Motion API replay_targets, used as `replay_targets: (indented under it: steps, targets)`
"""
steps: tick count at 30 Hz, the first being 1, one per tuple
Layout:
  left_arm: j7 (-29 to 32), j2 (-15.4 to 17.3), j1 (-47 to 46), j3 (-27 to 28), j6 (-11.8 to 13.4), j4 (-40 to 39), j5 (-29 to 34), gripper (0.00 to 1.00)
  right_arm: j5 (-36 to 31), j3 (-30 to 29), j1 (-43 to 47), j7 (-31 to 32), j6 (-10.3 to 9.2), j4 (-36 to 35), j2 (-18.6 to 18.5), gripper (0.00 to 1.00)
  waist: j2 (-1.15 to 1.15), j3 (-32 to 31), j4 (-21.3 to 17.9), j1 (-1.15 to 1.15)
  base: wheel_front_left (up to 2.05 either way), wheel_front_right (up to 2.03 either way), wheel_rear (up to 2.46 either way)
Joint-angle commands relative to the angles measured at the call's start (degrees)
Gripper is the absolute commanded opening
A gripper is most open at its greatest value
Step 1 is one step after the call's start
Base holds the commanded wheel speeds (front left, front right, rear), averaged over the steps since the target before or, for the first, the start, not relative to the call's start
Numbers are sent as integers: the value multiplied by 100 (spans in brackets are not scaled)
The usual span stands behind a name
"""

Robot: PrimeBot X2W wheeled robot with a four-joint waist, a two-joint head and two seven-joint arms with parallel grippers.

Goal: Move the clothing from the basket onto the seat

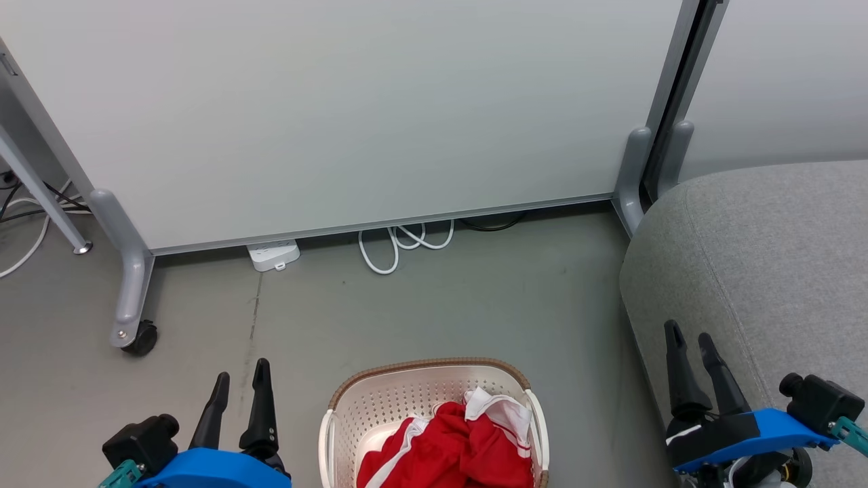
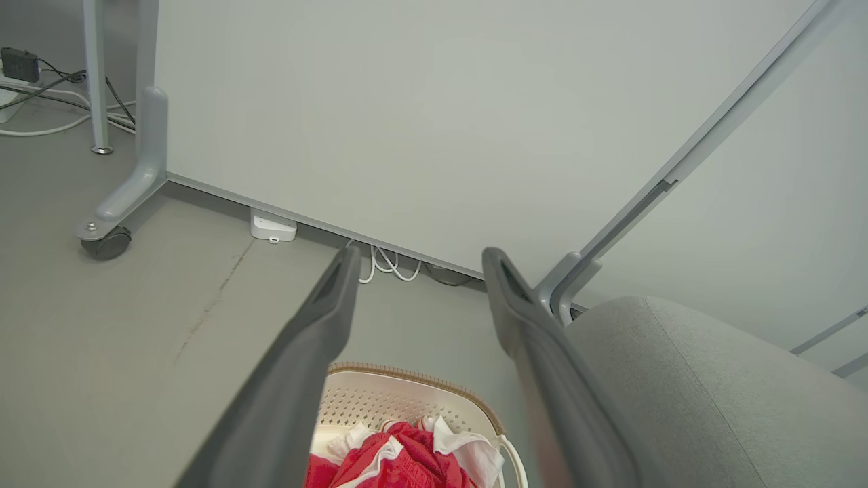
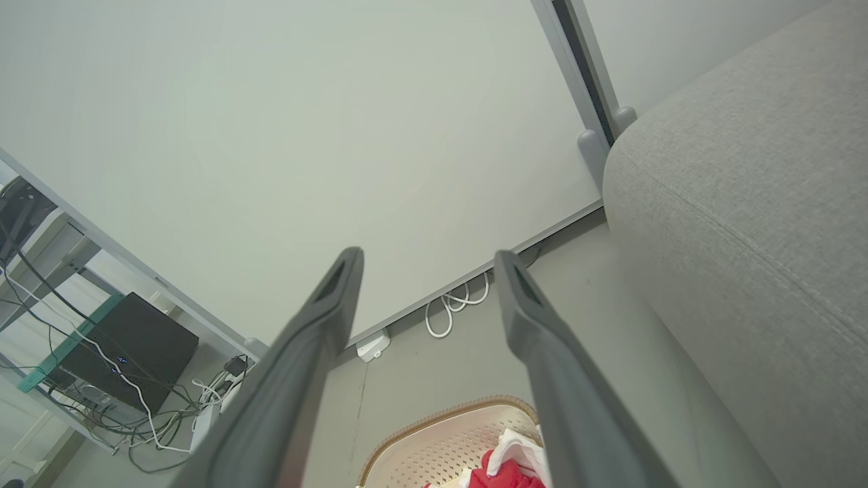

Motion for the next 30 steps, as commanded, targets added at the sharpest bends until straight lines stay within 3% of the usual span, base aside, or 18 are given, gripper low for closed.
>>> replay_targets:
  steps: [1, 30]
  targets:
    - [-53, 65, -115, -26, 18, -66, 174, 100, -168, 6, -48, -51, 10, -84, -28, 100, 0, 4, -1, 0, 0, 0, 0]
    - [-464, 54, -70, -242, 68, -96, 1519, 100, -1970, -57, 34, -169, 12, -74, -36, 100, 0, 7, -2, 0, 0, 0, 0]
